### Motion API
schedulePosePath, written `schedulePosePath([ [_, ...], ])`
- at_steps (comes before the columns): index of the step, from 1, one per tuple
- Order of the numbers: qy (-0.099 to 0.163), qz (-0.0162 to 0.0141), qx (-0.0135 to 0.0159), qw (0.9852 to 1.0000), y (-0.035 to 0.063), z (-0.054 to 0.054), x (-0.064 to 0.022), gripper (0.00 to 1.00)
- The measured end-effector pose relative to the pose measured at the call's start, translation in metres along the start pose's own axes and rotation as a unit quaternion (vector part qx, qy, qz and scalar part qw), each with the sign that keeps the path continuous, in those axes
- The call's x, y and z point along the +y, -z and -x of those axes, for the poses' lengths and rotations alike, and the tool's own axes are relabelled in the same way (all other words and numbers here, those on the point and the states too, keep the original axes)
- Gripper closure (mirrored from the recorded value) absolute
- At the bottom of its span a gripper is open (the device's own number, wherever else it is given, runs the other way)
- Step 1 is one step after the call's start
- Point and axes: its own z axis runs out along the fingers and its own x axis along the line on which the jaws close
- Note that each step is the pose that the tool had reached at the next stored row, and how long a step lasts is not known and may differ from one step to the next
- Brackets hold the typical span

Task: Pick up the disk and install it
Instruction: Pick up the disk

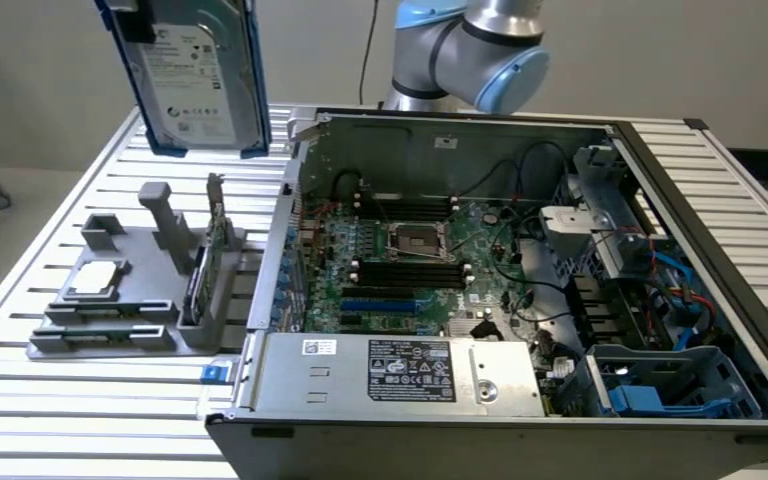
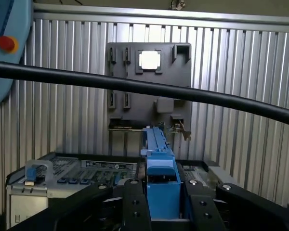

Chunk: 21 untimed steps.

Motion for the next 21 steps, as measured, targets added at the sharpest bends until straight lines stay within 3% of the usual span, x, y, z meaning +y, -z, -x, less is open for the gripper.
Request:
schedulePosePath([
  [11,0.000,0.0011,-0.0007,1.0000,0.0060,-0.013,-0.0497,0.67],
  [21,0.000,0.0009,-0.0050,1.0000,0.0069,-0.023,-0.0947,0.67],
])
